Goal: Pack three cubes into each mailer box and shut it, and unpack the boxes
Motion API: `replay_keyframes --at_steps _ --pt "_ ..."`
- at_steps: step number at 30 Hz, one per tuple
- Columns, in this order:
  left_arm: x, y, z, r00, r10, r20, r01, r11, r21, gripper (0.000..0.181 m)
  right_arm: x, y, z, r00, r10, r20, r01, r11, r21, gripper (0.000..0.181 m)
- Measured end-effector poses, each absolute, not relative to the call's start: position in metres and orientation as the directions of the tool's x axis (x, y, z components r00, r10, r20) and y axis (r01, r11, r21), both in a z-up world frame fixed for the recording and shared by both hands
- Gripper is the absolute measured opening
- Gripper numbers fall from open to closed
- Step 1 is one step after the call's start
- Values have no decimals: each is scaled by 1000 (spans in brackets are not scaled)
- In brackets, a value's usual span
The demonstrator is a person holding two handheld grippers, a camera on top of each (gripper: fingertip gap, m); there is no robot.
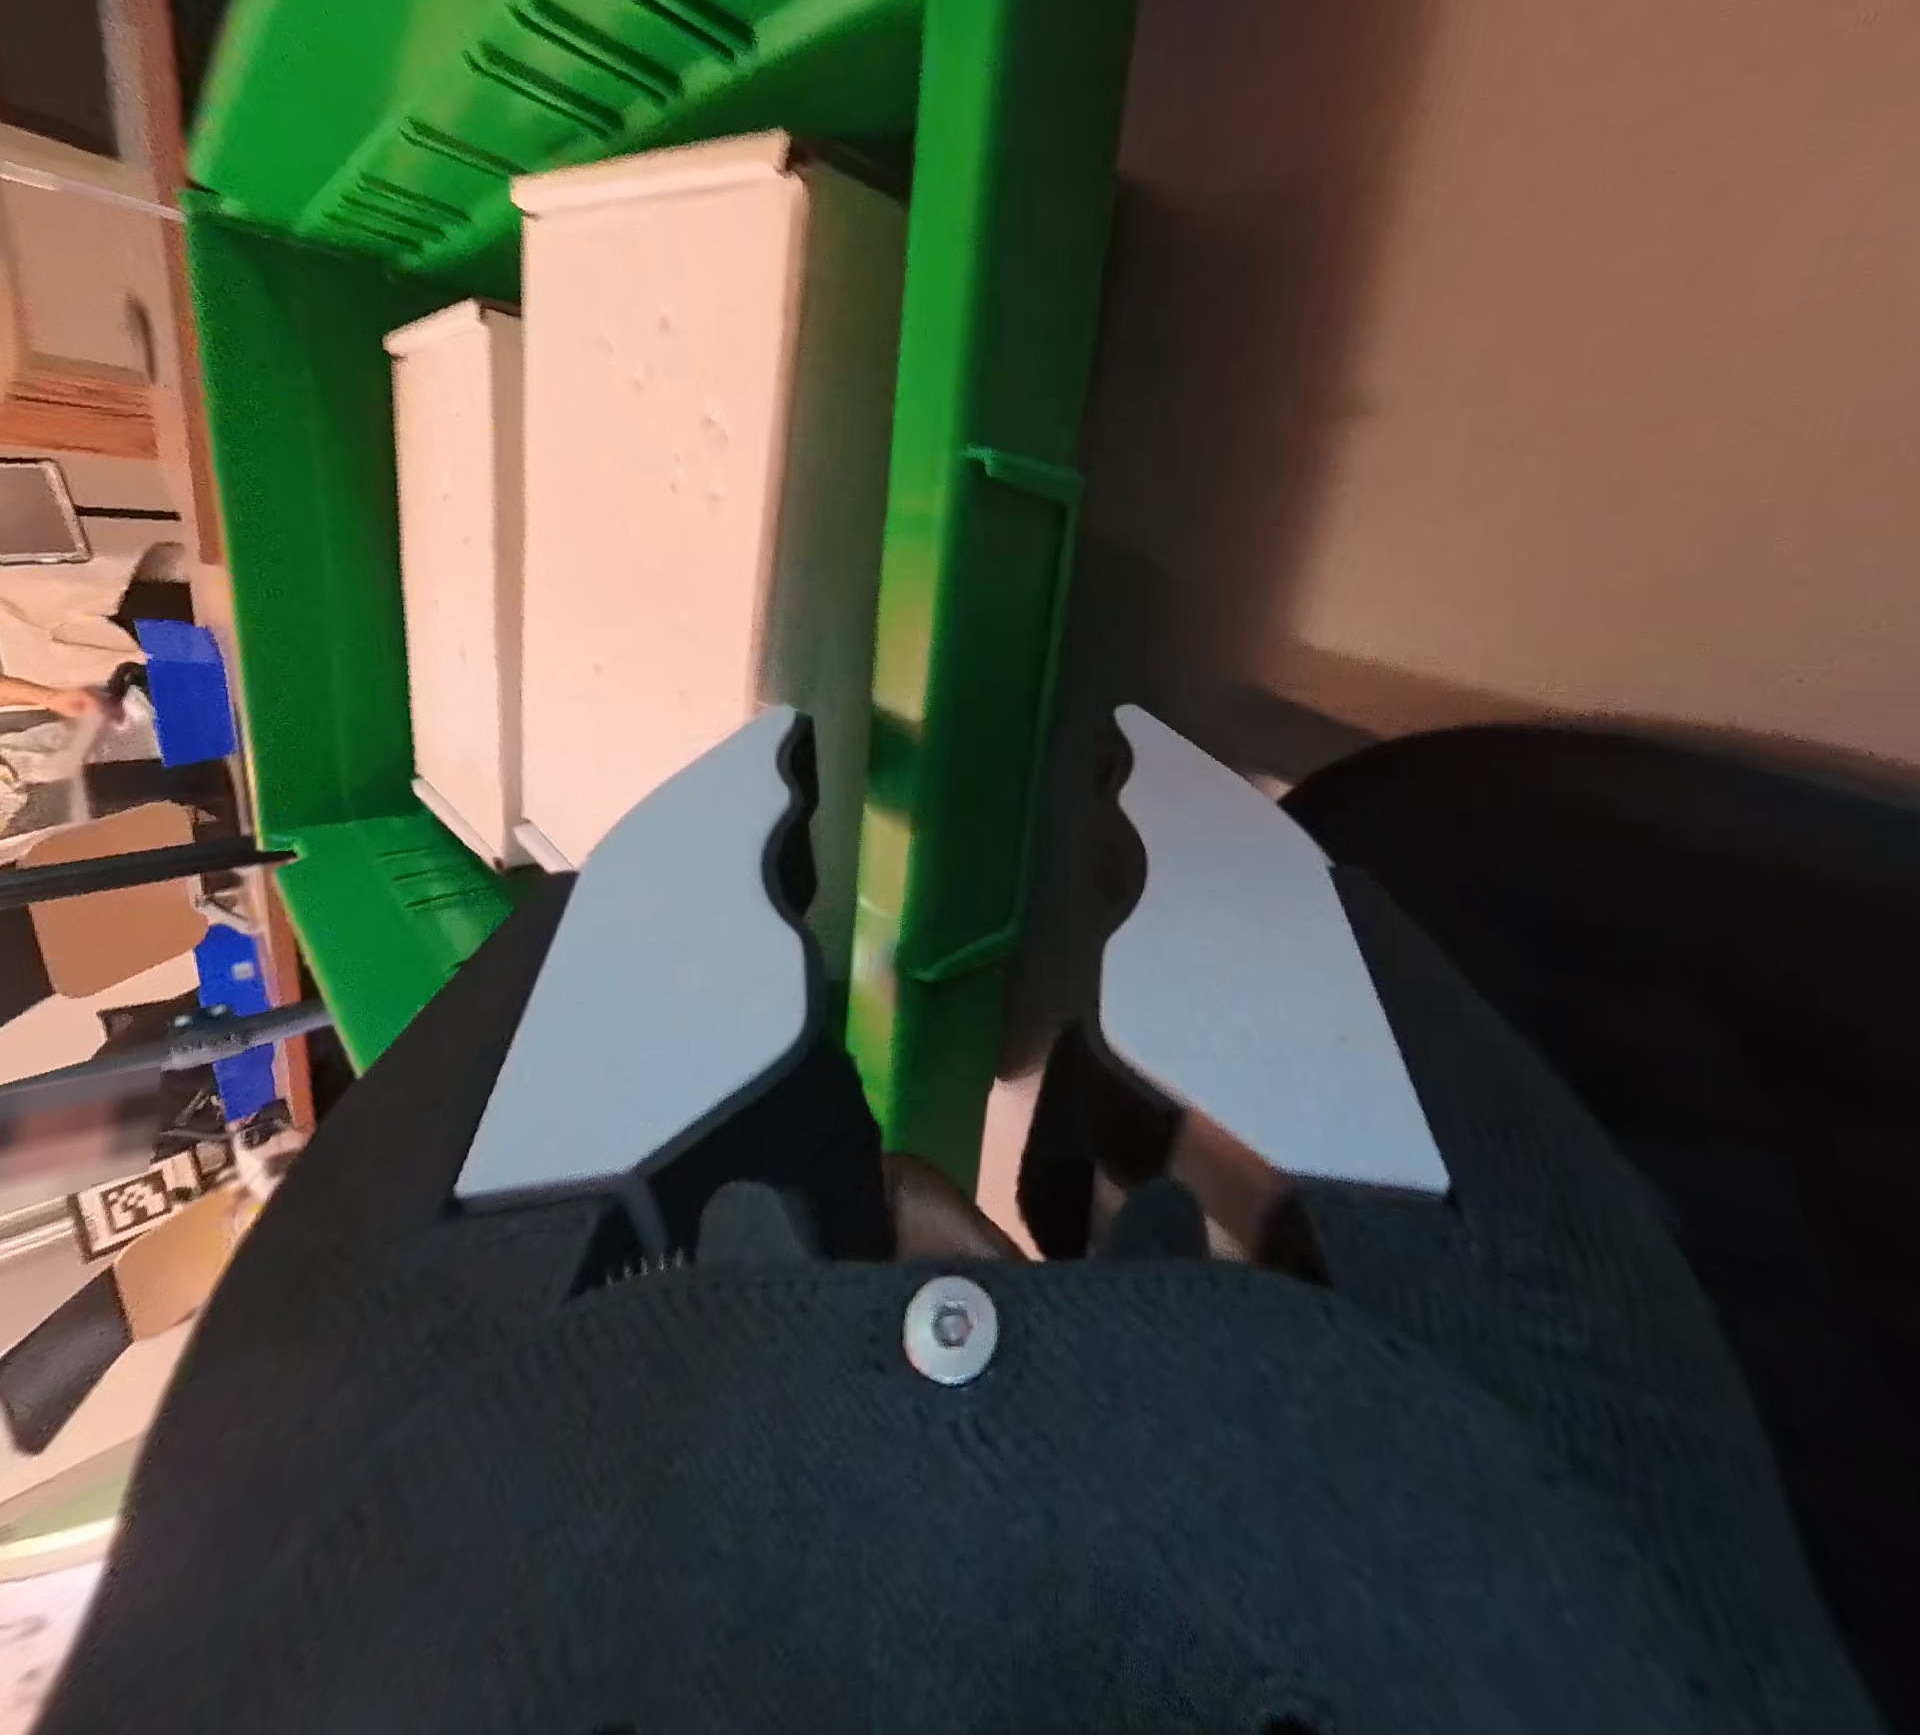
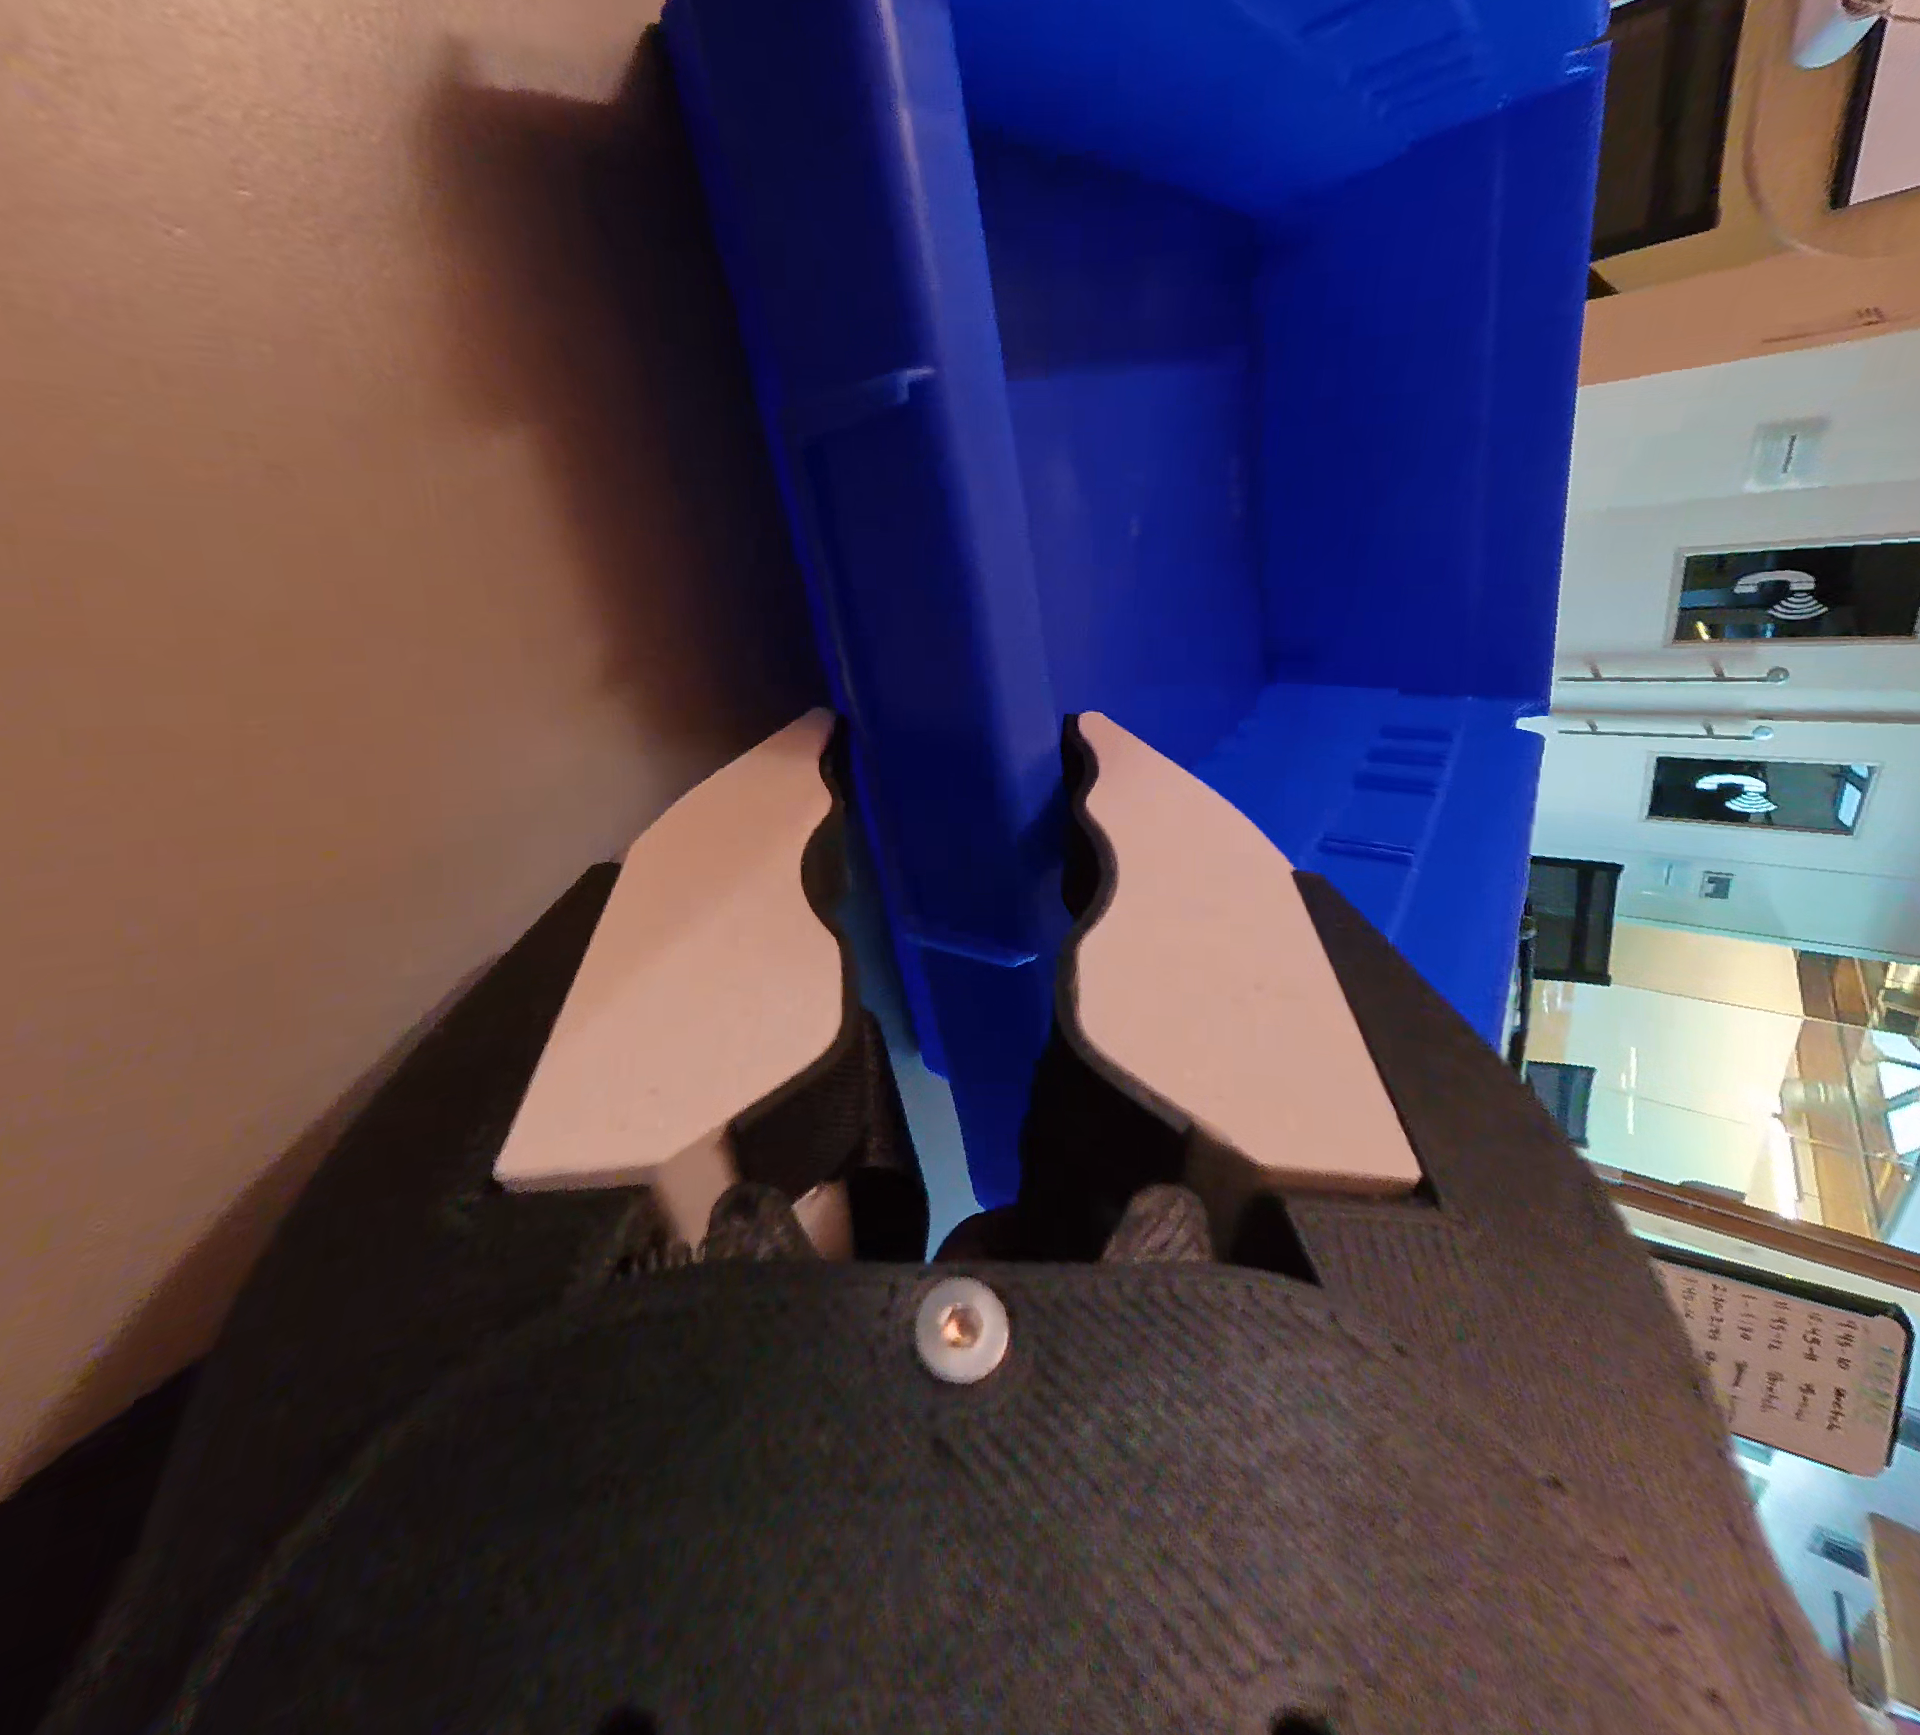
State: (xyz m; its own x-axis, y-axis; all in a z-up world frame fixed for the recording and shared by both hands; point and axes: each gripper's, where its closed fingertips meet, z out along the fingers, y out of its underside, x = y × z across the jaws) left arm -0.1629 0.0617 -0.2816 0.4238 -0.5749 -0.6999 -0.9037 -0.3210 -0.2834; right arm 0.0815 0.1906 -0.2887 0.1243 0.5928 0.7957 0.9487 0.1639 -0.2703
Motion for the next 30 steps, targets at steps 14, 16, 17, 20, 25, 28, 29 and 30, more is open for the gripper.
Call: replay_keyframes --at_steps 14,16,17,20,25,28,29,30 --pt "-187 66 -290 397 -568 -721 -908 -360 -216 32 104 193 -289 144 638 757 954 115 -278 36" --pt "-202 64 -290 403 -568 -718 -903 -376 -209 32 118 195 -289 150 641 752 957 98 -275 36" --pt "-210 62 -290 405 -567 -718 -900 -385 -203 33 126 196 -289 154 642 751 958 89 -272 37" --pt "-235 54 -290 409 -563 -718 -891 -416 -182 33 151 199 -290 166 640 750 961 65 -269 37" --pt "-271 37 -290 421 -545 -724 -876 -450 -171 33 198 204 -290 164 637 753 968 43 -247 36" --pt "-292 23 -289 434 -534 -726 -865 -472 -170 33 229 206 -290 154 637 756 973 38 -230 36" --pt "-298 17 -289 436 -532 -726 -862 -478 -167 33 239 205 -290 147 638 756 973 45 -227 35" --pt "-305 11 -289 442 -528 -725 -857 -487 -167 33 249 205 -290 151 639 754 973 40 -228 36"
